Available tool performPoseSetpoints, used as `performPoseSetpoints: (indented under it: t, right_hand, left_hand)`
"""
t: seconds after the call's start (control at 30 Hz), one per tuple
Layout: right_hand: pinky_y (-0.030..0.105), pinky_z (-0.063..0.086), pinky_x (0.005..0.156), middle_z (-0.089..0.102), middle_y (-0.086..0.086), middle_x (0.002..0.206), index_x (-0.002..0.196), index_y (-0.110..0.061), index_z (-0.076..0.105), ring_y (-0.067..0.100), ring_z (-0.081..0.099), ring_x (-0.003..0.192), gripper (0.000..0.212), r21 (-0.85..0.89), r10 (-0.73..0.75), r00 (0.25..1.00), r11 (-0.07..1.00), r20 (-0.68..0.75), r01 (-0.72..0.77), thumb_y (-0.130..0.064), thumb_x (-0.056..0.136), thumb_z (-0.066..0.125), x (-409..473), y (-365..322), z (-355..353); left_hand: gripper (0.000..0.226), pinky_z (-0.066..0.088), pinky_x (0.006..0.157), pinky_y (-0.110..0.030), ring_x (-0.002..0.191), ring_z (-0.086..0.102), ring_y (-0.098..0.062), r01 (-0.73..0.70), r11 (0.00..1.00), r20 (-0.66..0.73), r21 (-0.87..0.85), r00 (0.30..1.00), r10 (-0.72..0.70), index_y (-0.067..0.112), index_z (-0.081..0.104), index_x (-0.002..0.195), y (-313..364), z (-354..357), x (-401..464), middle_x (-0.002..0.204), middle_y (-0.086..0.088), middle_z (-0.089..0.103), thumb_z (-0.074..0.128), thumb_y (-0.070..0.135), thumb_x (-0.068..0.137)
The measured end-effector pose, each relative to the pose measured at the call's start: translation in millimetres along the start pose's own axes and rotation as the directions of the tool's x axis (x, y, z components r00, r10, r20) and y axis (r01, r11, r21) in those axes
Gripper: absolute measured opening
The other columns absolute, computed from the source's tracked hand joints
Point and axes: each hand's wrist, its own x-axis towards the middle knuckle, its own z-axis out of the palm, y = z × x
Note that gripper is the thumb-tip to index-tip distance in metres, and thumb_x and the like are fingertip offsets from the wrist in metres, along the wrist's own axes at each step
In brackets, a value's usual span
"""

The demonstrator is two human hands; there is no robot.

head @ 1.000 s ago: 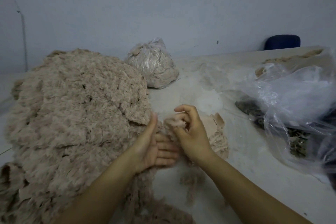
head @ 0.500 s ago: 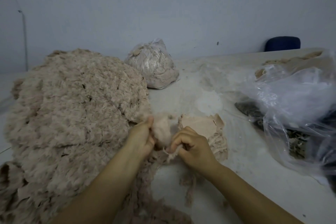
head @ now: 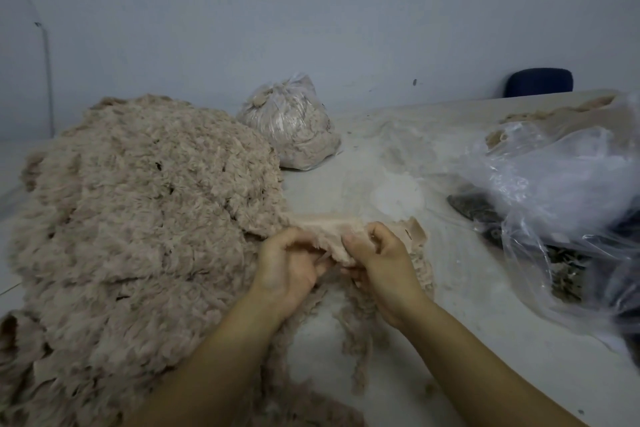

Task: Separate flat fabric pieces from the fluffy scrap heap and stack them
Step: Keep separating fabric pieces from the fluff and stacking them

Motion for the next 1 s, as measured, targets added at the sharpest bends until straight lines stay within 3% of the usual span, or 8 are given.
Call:
performPoseSetpoints:
  t: [0.1, 0.2, 0.33, 0.5, 0.67, 0.77, 0.87, 1.0]
  right_hand:
    - [0.028, 0.047, 0.050, 0.056, 0.010, 0.070, 0.083, -0.009, 0.057, 0.020, 0.055, 0.056, 0.014, -0.131, -0.084, 0.996, 0.988, -0.012, 0.081, -0.019, 0.088, 0.067, 3.8, -0.1, -4.6]
    - [0.028, 0.053, 0.051, 0.057, 0.012, 0.074, 0.089, -0.003, 0.058, 0.021, 0.057, 0.058, 0.013, -0.117, -0.094, 0.995, 0.989, -0.028, 0.090, -0.014, 0.090, 0.064, 10.1, -4.6, -11.6]
    - [0.019, 0.048, 0.043, 0.056, -0.009, 0.058, 0.089, -0.016, 0.060, 0.006, 0.054, 0.045, 0.011, -0.184, -0.171, 0.972, 0.973, -0.162, 0.141, -0.005, 0.089, 0.064, 27.8, -12.0, -27.3]
    - [0.025, 0.040, 0.049, 0.060, -0.004, 0.059, 0.076, -0.018, 0.063, 0.007, 0.048, 0.045, 0.015, -0.345, -0.201, 0.959, 0.931, -0.201, 0.123, -0.008, 0.083, 0.071, 48.9, -16.8, -63.5]
    - [0.032, 0.051, 0.066, 0.063, -0.001, 0.068, 0.083, -0.014, 0.066, 0.011, 0.057, 0.058, 0.009, -0.547, -0.158, 0.947, 0.837, -0.281, -0.023, -0.011, 0.080, 0.073, 56.5, -4.5, -83.7]
    - [0.025, 0.044, 0.069, 0.064, 0.000, 0.088, 0.096, -0.016, 0.063, 0.014, 0.057, 0.075, 0.011, -0.712, -0.267, 0.915, 0.701, -0.303, -0.031, -0.019, 0.086, 0.067, 51.8, -2.1, -85.7]
    - [0.027, 0.040, 0.083, 0.065, 0.005, 0.102, 0.101, -0.017, 0.068, 0.021, 0.058, 0.096, 0.014, -0.816, -0.543, 0.834, 0.523, -0.094, 0.248, -0.020, 0.091, 0.058, 37.3, -1.1, -72.1]
    - [0.041, 0.030, 0.108, 0.061, 0.009, 0.121, 0.111, -0.015, 0.071, 0.026, 0.050, 0.119, 0.024, -0.889, -0.418, 0.891, 0.319, 0.178, 0.328, -0.025, 0.090, 0.064, 23.8, 17.8, -56.9]
  left_hand:
    - [0.042, 0.056, 0.083, -0.042, 0.092, 0.069, -0.030, 0.008, 1.000, -0.109, -0.017, 0.994, -0.010, 0.001, 0.062, 0.107, 3.2, -2.4, 5.7, 0.104, -0.020, 0.069, 0.064, 0.030, 0.077]
    - [0.028, 0.059, 0.060, -0.029, 0.078, 0.070, -0.020, -0.093, 0.977, -0.243, 0.190, 0.960, 0.139, 0.015, 0.059, 0.107, -1.6, -3.7, 14.3, 0.102, -0.012, 0.068, 0.066, 0.008, 0.081]
    - [0.043, 0.053, 0.076, -0.020, 0.100, 0.060, -0.017, -0.270, 0.654, -0.044, 0.707, 0.906, 0.421, 0.033, 0.056, 0.107, -9.2, -3.8, 19.7, 0.111, 0.005, 0.061, 0.061, -0.005, 0.085]
    - [0.032, 0.049, 0.088, -0.024, 0.104, 0.063, -0.027, -0.190, 0.489, 0.046, 0.852, 0.955, 0.292, 0.014, 0.066, 0.114, -22.6, 2.4, 27.7, 0.112, -0.005, 0.068, 0.065, 0.000, 0.085]
    - [0.078, 0.045, 0.102, -0.044, 0.119, 0.055, -0.029, -0.052, 0.416, 0.001, 0.908, 0.993, 0.121, 0.010, 0.041, 0.142, -41.2, 3.6, 36.4, 0.146, -0.003, 0.042, 0.080, 0.016, 0.075]
    - [0.096, 0.039, 0.106, -0.034, 0.126, 0.044, -0.017, -0.054, 0.357, 0.011, 0.933, 0.992, 0.122, 0.013, 0.033, 0.146, -45.3, -0.9, 39.6, 0.149, 0.000, 0.034, 0.085, 0.032, 0.067]
    - [0.102, 0.037, 0.100, -0.021, 0.122, 0.037, -0.004, -0.093, 0.316, 0.049, 0.944, 0.988, 0.145, 0.015, 0.031, 0.147, -41.7, -2.7, 37.9, 0.147, 0.003, 0.035, 0.086, 0.036, 0.063]
    - [0.087, 0.046, 0.084, -0.008, 0.112, 0.049, -0.006, -0.092, 0.434, 0.030, 0.896, 0.989, 0.146, 0.019, 0.035, 0.143, -32.3, -10.1, 28.8, 0.129, 0.009, 0.044, 0.083, 0.024, 0.070]
